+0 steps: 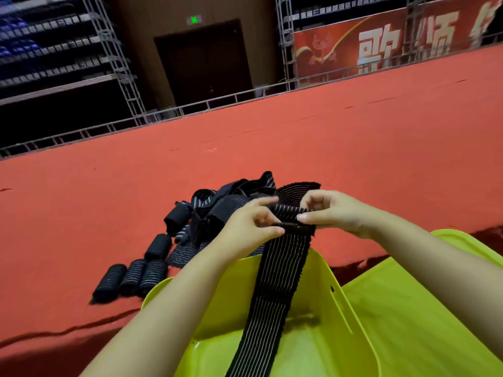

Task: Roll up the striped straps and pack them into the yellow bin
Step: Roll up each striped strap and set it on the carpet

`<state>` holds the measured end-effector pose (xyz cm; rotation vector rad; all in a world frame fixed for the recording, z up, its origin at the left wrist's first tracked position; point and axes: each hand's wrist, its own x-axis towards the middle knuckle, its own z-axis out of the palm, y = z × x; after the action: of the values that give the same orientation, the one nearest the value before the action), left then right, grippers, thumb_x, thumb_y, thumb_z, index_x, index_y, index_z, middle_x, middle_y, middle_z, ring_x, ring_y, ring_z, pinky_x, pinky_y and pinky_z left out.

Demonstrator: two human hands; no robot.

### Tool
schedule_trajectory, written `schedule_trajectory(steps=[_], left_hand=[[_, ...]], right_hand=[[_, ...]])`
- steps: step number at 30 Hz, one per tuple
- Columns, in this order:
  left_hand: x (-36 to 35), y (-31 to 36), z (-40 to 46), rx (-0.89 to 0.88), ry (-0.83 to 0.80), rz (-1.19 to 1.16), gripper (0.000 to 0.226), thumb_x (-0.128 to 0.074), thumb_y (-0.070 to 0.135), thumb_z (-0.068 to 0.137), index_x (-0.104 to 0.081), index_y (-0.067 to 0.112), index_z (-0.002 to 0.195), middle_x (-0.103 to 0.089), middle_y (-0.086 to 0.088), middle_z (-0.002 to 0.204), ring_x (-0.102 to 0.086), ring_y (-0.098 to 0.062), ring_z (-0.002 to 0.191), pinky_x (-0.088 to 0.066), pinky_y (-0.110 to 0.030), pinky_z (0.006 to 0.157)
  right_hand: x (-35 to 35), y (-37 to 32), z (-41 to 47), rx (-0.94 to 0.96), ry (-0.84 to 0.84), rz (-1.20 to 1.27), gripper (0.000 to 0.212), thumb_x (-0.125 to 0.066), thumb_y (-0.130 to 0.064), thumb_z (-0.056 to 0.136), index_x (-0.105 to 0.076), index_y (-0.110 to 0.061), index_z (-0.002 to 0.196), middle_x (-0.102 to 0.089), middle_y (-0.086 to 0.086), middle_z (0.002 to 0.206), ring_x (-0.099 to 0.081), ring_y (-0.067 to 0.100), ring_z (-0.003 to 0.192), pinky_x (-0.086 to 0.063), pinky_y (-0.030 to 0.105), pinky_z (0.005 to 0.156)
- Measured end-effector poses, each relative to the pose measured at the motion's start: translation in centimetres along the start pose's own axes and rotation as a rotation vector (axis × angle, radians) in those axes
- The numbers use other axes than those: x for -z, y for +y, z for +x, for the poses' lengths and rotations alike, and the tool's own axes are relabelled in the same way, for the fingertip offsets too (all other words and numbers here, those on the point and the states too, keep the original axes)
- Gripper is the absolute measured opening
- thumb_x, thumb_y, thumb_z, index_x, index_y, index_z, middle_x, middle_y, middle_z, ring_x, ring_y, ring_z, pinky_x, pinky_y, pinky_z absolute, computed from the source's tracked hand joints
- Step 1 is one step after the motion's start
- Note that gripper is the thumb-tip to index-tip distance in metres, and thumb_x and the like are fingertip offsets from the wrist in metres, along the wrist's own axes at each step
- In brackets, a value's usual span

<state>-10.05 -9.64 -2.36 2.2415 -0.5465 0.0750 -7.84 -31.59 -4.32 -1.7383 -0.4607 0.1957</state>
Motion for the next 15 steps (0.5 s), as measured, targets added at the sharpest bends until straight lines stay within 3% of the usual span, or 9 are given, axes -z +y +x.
schedule_trajectory(steps=[3, 5, 7, 9, 11, 13, 15], left_hand=[[-0.9, -1.2, -0.5, 0.005, 0.002, -0.027, 0.015, -0.076, 0.014, 0.080, -0.069, 0.024, 0.073, -0.063, 0.013, 0.081, -0.058, 0.000, 0.073, -0.043, -0.019, 0.071], [-1.1, -1.9, -0.9, 0.029, -0.014, -0.030, 0.018, -0.077, 0.016, 0.079, -0.068, 0.028, 0.071, -0.064, 0.012, 0.075, -0.058, 0.001, 0.071, -0.043, -0.017, 0.070], [-1.2, -2.2, -1.1, 0.022, -0.053, -0.009, 0.022, -0.078, 0.017, 0.078, -0.065, 0.033, 0.068, -0.064, 0.015, 0.074, -0.057, 0.005, 0.073, -0.043, -0.015, 0.073], [-1.4, -2.0, -1.3, -0.016, -0.092, 0.016, 0.025, -0.079, 0.017, 0.078, -0.064, 0.034, 0.067, -0.062, 0.018, 0.072, -0.055, 0.010, 0.073, -0.039, -0.011, 0.073], [-1.7, -1.7, -1.4, -0.066, -0.127, 0.038, 0.019, -0.079, 0.016, 0.078, -0.066, 0.028, 0.070, -0.060, 0.018, 0.074, -0.055, 0.010, 0.075, -0.037, -0.008, 0.075], [-2.1, -1.4, -1.4, -0.112, -0.165, 0.042, 0.012, -0.078, 0.016, 0.078, -0.068, 0.021, 0.074, -0.060, 0.016, 0.077, -0.057, 0.005, 0.080, -0.039, -0.010, 0.082], [-2.5, -1.3, -1.2, -0.149, -0.196, 0.050, 0.014, -0.077, 0.017, 0.078, -0.066, 0.023, 0.073, -0.059, 0.015, 0.080, -0.060, -0.002, 0.086, -0.040, -0.013, 0.091]], right_hand=[[0.3, -0.1, -0.1, -0.078, -0.180, -0.116, 0.015, -0.072, -0.008, 0.083, -0.059, -0.015, 0.082, -0.062, -0.006, 0.072, -0.056, 0.005, 0.066, -0.047, 0.023, 0.066], [1.0, -0.8, 0.2, -0.164, -0.273, -0.180, 0.014, -0.076, -0.023, 0.078, -0.065, -0.018, 0.084, -0.067, -0.003, 0.082, -0.061, 0.008, 0.075, -0.052, 0.026, 0.074], [1.8, -2.2, 1.5, -0.150, -0.186, -0.157, 0.026, -0.074, -0.037, 0.077, -0.066, -0.015, 0.087, -0.072, 0.000, 0.091, -0.065, 0.011, 0.081, -0.054, 0.026, 0.076], [1.9, -3.5, 4.0, -0.085, 0.060, -0.167, 0.031, -0.065, -0.043, 0.081, -0.064, -0.014, 0.091, -0.072, 0.002, 0.098, -0.065, 0.016, 0.088, -0.052, 0.029, 0.076], [1.2, -3.7, 7.2, -0.038, 0.264, -0.354, 0.027, -0.063, -0.039, 0.089, -0.064, -0.014, 0.098, -0.068, 0.005, 0.102, -0.062, 0.021, 0.092, -0.049, 0.034, 0.079], [-0.1, -3.0, 10.1, -0.020, 0.293, -0.703, 0.031, -0.061, -0.040, 0.090, -0.064, -0.013, 0.104, -0.067, 0.006, 0.107, -0.059, 0.024, 0.099, -0.045, 0.032, 0.081], [-1.5, -1.7, 12.0, -0.116, 0.153, -0.997, 0.040, -0.062, -0.050, 0.086, -0.064, -0.013, 0.099, -0.066, 0.007, 0.105, -0.059, 0.027, 0.100, -0.046, 0.033, 0.080]])
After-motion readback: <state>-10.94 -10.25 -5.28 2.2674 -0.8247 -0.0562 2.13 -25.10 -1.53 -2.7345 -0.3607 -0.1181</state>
